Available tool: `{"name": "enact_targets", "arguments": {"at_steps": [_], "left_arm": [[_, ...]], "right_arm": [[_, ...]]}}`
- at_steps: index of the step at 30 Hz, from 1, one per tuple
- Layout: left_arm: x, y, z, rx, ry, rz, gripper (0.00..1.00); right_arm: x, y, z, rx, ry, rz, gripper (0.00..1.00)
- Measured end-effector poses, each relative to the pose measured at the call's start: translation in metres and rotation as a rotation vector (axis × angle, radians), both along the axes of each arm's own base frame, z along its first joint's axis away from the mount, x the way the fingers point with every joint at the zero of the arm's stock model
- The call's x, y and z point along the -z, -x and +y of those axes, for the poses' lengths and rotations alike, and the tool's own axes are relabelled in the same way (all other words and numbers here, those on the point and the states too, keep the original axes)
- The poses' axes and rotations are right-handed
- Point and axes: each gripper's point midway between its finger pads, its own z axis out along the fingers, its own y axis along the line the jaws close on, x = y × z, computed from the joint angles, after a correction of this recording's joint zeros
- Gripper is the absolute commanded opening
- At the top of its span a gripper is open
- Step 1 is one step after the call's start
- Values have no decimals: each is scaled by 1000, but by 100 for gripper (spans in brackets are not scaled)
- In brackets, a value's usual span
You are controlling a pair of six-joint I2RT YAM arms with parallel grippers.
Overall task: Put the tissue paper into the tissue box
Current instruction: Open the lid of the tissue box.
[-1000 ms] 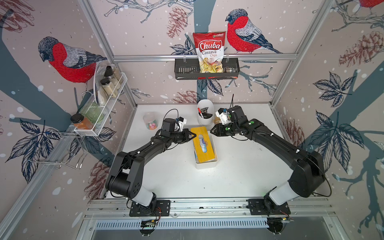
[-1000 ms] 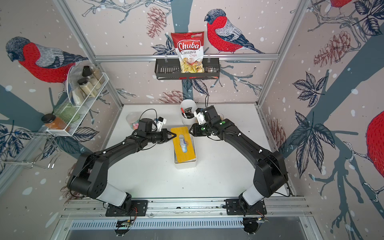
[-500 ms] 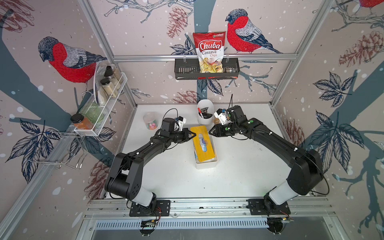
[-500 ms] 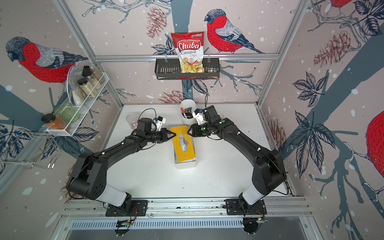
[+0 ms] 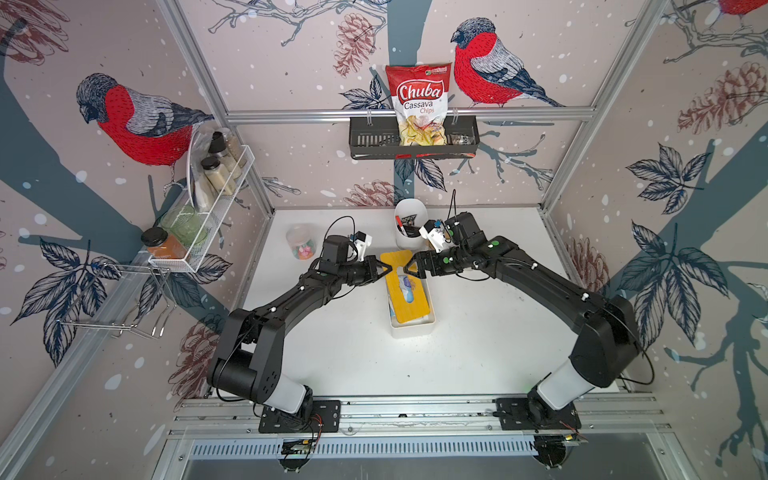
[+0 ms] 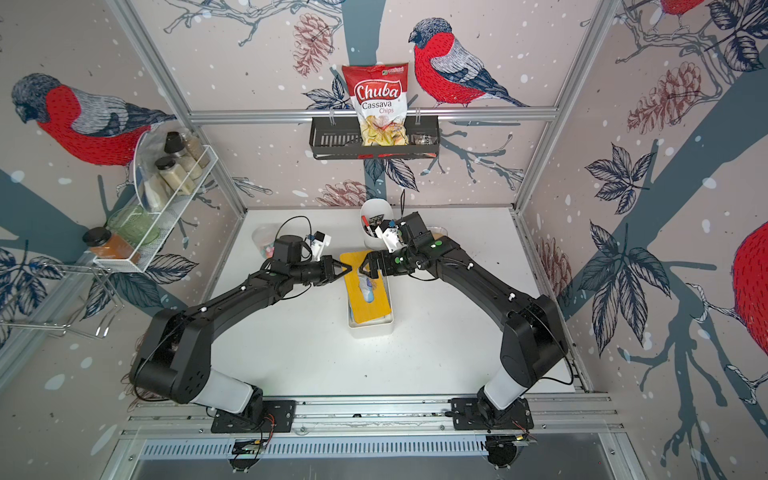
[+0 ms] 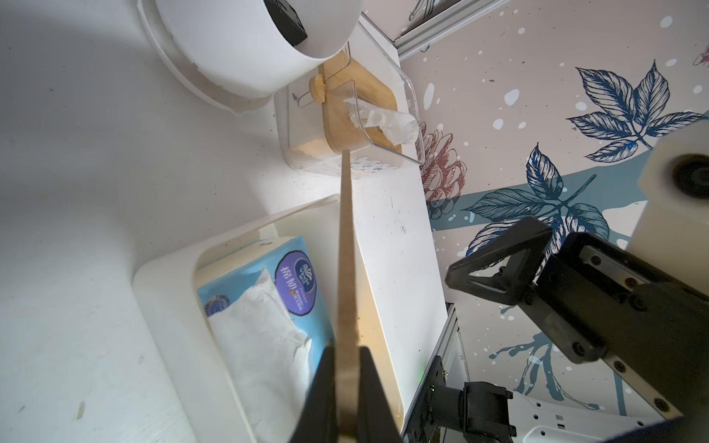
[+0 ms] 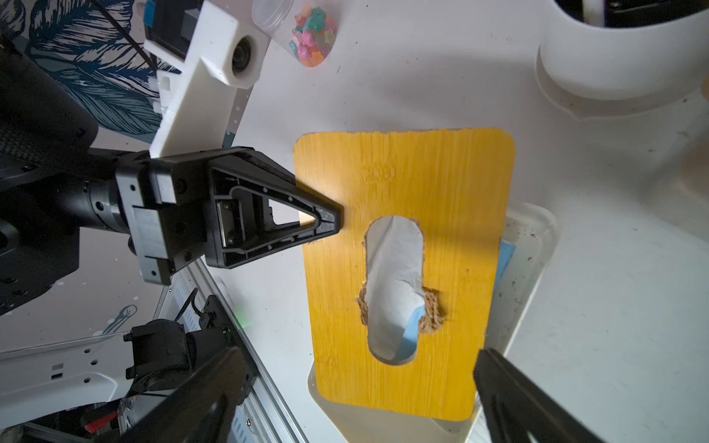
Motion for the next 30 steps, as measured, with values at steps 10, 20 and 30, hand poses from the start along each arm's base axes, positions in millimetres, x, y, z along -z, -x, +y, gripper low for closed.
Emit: {"name": "enact_targets", "arguments": {"at_steps": [10,20,30], "left_arm": [[-11,-1,9,3,27,-22,0],[-15,-1,15,12,50,-19,0],[-15,0,20,15,56,-6,0]], "right_arm": [[3,1,2,-8,19,-17,100],[8,-1,3,-2,34,-21,100],[13,-4,6,-4,46,-15,100]]}}
